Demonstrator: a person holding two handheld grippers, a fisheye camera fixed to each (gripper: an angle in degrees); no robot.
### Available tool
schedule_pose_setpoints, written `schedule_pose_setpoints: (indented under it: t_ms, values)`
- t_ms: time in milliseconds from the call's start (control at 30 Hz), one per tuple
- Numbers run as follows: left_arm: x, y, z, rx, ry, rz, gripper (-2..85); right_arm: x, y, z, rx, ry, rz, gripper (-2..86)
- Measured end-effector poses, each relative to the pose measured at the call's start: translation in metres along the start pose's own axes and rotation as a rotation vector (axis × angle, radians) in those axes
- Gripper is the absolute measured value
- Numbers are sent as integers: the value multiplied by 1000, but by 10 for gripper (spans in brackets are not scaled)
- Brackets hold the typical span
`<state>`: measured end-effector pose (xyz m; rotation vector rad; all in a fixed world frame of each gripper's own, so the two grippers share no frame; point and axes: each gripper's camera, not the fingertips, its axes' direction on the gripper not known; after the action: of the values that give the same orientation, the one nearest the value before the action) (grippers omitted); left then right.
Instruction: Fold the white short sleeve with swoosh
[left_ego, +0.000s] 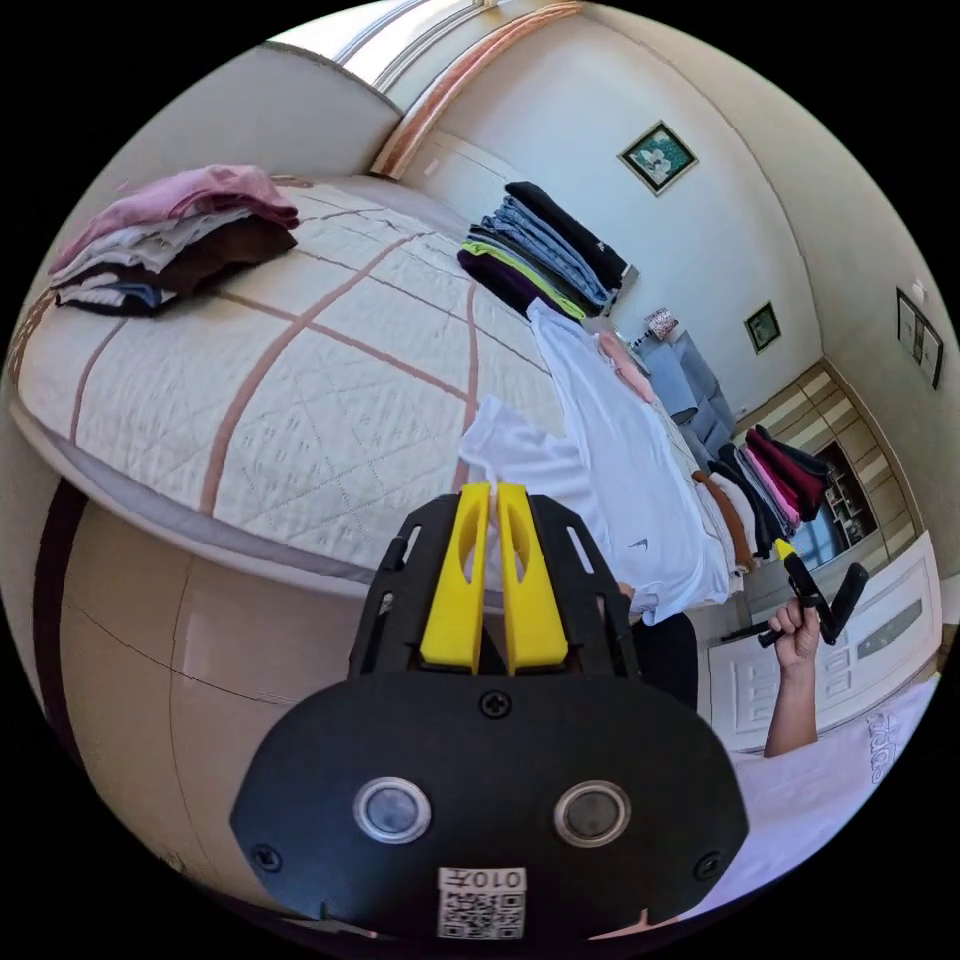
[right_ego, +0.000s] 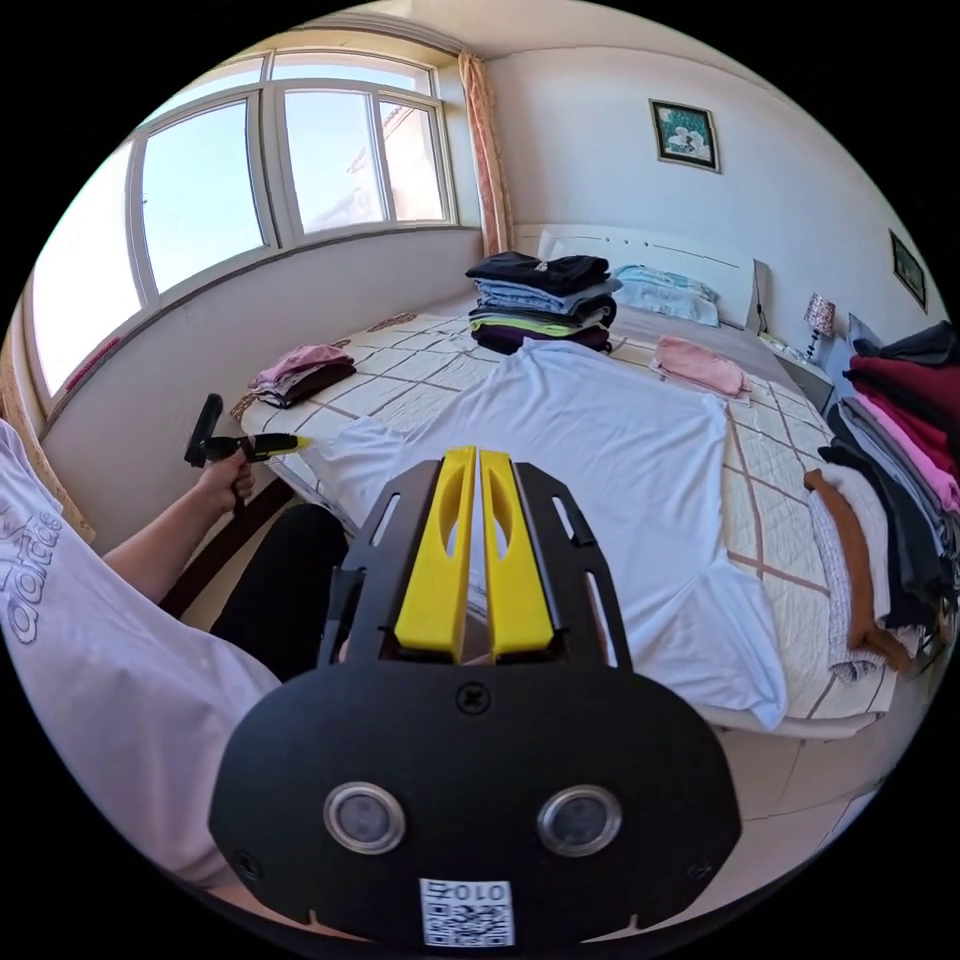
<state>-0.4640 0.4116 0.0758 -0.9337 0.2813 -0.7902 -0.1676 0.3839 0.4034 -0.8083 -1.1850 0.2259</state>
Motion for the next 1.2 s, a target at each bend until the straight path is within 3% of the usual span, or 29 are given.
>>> schedule_pose_setpoints:
  t_ms: [167, 300, 533, 667, 800, 933, 1200]
  values:
    - [134, -40, 0, -13, -73, 390, 3, 32, 7, 14, -16, -45, 34, 37]
    - [261, -27, 72, -83, -155, 729, 7, 53, 9, 17, -29, -32, 52, 37]
    - [320, 41, 241, -351, -103, 919, 63, 100, 16, 12, -57, -32, 122, 41]
    - [302, 77, 219, -257, -79, 900, 81, 120, 13, 36, -91, -91, 157, 63]
    - [245, 122, 174, -136, -250, 865, 89, 123, -2, 74, -143, -140, 138, 74]
    - [199, 152, 182, -246, -292, 777, 89, 123, -32, 130, -252, -118, 116, 88]
    - [190, 165, 241, -369, -335, 710, 55, 128, -64, 189, -320, -201, 229, 69]
